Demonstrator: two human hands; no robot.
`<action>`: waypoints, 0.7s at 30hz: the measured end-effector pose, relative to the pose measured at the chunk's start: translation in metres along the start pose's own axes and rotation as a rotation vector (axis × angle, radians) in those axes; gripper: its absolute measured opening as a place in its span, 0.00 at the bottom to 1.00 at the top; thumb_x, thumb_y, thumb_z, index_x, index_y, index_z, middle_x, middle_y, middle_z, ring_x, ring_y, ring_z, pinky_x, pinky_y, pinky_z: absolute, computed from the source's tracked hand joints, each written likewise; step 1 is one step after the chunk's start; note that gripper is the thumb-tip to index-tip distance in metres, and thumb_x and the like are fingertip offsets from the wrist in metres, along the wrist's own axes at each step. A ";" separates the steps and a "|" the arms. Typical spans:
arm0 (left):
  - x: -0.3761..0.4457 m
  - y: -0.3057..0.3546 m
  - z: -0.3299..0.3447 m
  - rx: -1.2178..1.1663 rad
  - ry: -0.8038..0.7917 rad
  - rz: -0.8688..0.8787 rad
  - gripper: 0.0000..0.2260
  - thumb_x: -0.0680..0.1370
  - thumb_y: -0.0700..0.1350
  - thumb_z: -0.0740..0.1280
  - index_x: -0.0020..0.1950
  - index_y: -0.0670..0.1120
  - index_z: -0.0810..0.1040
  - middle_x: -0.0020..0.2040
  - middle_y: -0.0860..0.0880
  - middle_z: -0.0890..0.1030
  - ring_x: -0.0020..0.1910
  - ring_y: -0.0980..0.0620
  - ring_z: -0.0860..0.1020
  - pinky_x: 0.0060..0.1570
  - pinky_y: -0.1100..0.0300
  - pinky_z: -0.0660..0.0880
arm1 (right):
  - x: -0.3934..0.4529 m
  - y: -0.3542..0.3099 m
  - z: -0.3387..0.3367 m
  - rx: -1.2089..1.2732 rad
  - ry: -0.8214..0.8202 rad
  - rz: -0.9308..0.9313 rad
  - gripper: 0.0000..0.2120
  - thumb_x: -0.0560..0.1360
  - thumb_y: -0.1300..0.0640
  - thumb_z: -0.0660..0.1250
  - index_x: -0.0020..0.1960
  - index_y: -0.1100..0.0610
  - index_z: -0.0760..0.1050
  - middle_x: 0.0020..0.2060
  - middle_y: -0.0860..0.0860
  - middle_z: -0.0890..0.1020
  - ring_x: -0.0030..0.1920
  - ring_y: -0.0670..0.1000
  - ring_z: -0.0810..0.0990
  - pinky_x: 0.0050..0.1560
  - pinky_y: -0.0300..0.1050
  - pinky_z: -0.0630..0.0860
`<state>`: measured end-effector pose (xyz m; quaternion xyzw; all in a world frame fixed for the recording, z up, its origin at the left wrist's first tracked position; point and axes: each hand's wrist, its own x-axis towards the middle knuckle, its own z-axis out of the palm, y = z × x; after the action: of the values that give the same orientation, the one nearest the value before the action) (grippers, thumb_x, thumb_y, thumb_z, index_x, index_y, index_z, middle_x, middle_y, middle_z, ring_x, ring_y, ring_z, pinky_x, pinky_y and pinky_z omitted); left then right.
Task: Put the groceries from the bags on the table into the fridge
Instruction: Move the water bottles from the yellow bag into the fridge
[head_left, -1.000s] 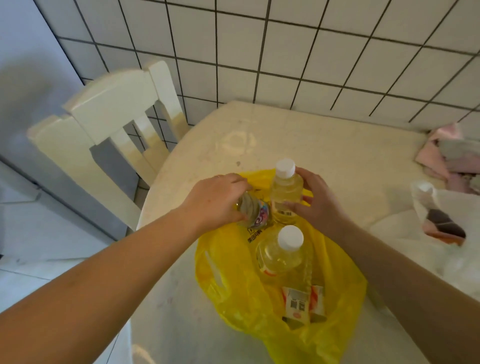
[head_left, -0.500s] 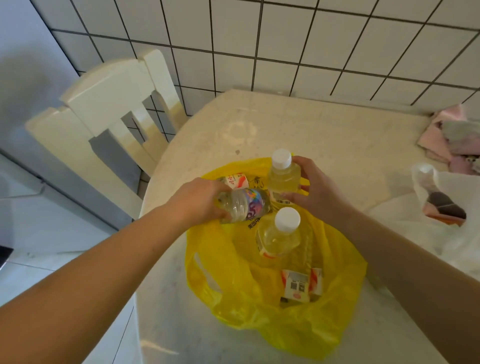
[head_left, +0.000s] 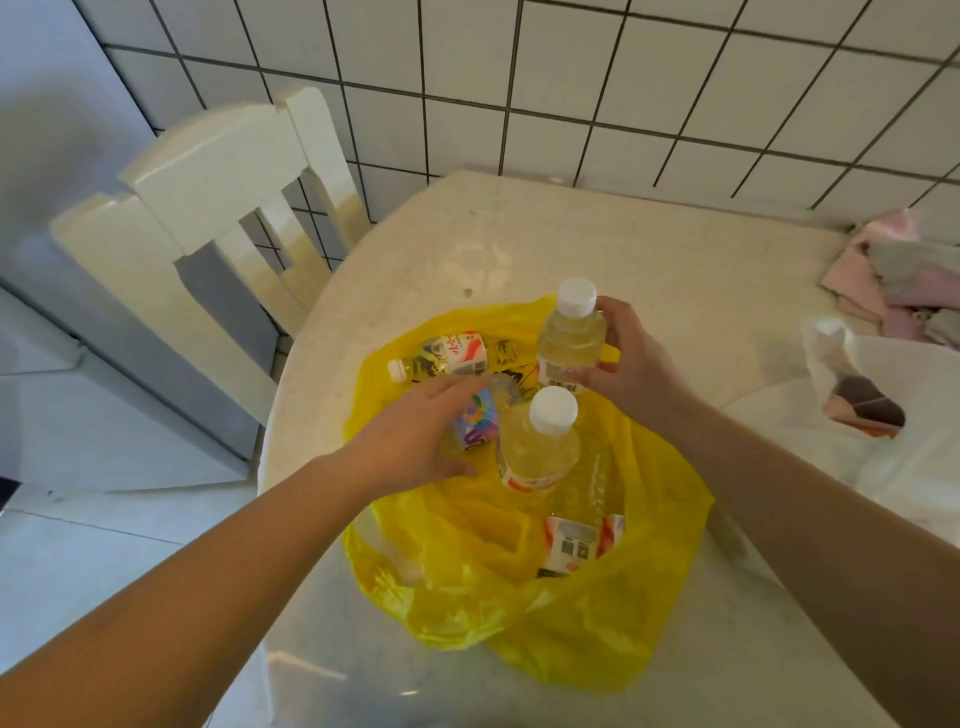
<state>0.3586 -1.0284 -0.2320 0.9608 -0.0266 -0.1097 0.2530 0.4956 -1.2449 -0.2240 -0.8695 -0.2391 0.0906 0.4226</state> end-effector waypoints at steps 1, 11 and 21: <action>-0.004 0.011 -0.002 -0.129 0.011 0.018 0.43 0.67 0.53 0.76 0.75 0.58 0.54 0.71 0.61 0.61 0.69 0.60 0.58 0.65 0.66 0.57 | -0.001 0.000 -0.001 0.000 0.000 -0.004 0.35 0.66 0.56 0.76 0.67 0.53 0.63 0.58 0.49 0.76 0.59 0.50 0.76 0.54 0.56 0.77; -0.013 0.058 0.027 -0.601 0.225 -0.115 0.34 0.65 0.48 0.78 0.66 0.60 0.66 0.57 0.65 0.72 0.57 0.61 0.74 0.58 0.55 0.75 | -0.003 0.001 -0.009 0.104 0.006 0.030 0.33 0.63 0.49 0.76 0.63 0.40 0.65 0.60 0.44 0.76 0.60 0.47 0.75 0.59 0.55 0.74; -0.080 0.073 -0.015 -0.774 0.714 -0.275 0.28 0.65 0.44 0.76 0.60 0.60 0.70 0.55 0.62 0.78 0.54 0.67 0.76 0.44 0.68 0.77 | -0.008 -0.074 -0.037 0.216 -0.198 -0.210 0.33 0.66 0.60 0.76 0.65 0.45 0.67 0.57 0.41 0.75 0.52 0.31 0.73 0.40 0.20 0.69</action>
<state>0.2846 -1.0765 -0.1678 0.7698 0.2291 0.1897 0.5648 0.4767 -1.2359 -0.1433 -0.7763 -0.3577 0.1562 0.4951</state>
